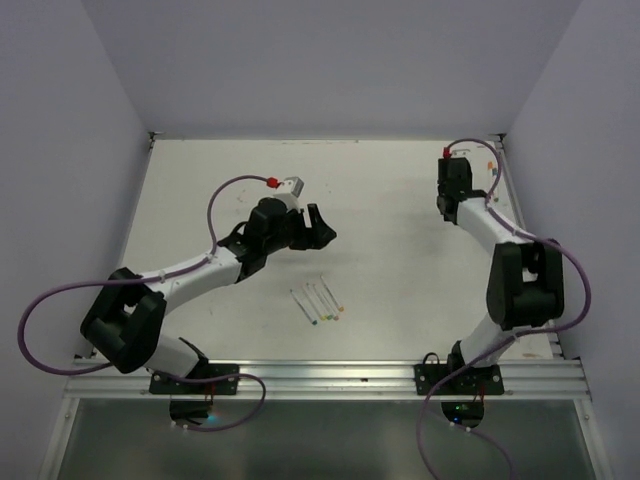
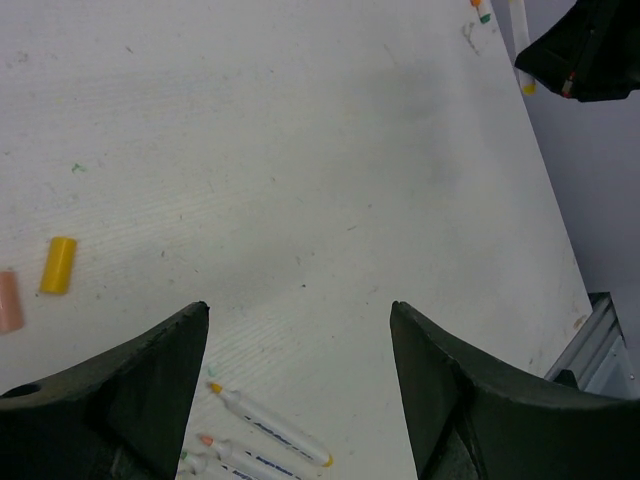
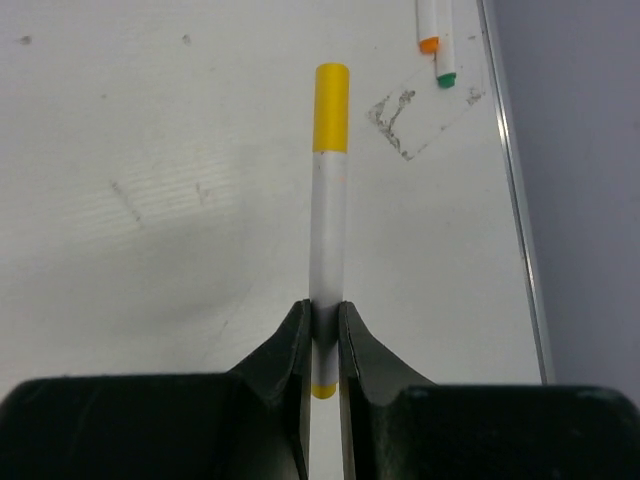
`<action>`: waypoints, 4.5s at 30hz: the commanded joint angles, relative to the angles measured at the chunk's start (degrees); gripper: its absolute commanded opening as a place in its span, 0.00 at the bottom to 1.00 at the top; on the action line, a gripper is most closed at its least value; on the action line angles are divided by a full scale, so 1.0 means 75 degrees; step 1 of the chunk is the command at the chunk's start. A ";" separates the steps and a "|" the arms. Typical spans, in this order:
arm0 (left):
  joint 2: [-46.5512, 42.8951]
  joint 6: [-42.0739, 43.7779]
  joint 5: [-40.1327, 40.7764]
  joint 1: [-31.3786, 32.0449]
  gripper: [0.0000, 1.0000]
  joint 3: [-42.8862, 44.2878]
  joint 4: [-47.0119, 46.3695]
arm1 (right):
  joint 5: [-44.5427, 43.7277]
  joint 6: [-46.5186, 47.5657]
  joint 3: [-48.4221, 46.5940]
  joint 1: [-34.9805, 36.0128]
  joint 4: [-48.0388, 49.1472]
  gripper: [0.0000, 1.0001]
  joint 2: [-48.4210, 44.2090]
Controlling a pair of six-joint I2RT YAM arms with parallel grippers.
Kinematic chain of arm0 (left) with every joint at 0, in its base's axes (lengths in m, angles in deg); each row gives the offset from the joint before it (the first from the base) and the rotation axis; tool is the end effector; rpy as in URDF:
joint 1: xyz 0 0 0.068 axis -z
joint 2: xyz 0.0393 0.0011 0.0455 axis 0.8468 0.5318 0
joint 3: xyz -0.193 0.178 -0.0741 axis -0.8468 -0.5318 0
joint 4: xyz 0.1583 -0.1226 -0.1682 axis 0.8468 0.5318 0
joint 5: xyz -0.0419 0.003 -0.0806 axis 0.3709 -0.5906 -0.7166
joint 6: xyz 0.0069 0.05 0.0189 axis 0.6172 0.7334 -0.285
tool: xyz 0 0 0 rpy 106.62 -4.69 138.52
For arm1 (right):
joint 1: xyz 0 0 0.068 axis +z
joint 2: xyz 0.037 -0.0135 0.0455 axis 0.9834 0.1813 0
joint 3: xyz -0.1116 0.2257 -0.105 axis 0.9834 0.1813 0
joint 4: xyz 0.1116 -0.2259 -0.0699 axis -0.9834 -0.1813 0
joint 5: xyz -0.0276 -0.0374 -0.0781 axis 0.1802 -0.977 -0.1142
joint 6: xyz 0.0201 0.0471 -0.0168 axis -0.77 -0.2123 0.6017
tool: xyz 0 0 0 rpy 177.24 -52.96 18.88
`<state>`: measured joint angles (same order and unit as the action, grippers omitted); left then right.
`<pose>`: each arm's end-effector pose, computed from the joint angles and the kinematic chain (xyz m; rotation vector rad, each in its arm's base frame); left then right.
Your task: Open the pen caps
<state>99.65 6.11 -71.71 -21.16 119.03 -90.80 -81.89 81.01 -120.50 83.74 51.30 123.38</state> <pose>0.2553 -0.1948 0.2321 0.0561 2.1393 -0.8986 0.3745 0.0100 0.2133 0.1203 2.3481 -0.5863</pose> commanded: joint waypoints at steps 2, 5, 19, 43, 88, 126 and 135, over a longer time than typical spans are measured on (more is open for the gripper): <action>-0.0519 -0.0487 -0.0804 -0.0090 0.76 0.0252 0.0170 | 0.0090 -0.0950 0.0899 0.0835 -0.0475 0.00 -0.1966; -0.0636 -0.0944 -0.1577 -0.0206 0.75 0.0123 -0.0145 | 0.1196 -0.1312 0.1485 0.1293 -0.0815 0.00 -0.3244; -0.0602 -0.2549 -0.2961 -0.0629 0.74 -0.0369 -0.1223 | 0.4942 -0.2847 0.2400 0.3565 -0.1425 0.00 -0.5169; -0.0122 -0.3663 -0.3418 -0.0617 0.61 -0.0944 -0.2642 | 0.4839 -0.3926 0.2623 0.5535 -0.0265 0.00 -0.5158; -0.0028 -0.3945 -0.3618 -0.0523 0.00 -0.1178 -0.3276 | 0.4240 -0.3926 0.1967 0.5723 0.0474 0.19 -0.3646; 0.0113 -0.4085 -0.0243 -0.2140 0.00 0.0755 0.0029 | 0.1358 -0.4676 0.3630 0.8171 -0.0709 0.00 -0.3634; -0.0156 -0.2868 -0.0477 -0.2352 0.00 0.1037 0.0392 | 0.0514 -0.4419 0.3339 0.8057 -0.1025 0.00 -0.4397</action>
<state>100.68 -20.93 -76.19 -39.52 124.42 -88.94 -73.68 46.81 -92.53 145.31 44.81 91.32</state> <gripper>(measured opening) 0.169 0.175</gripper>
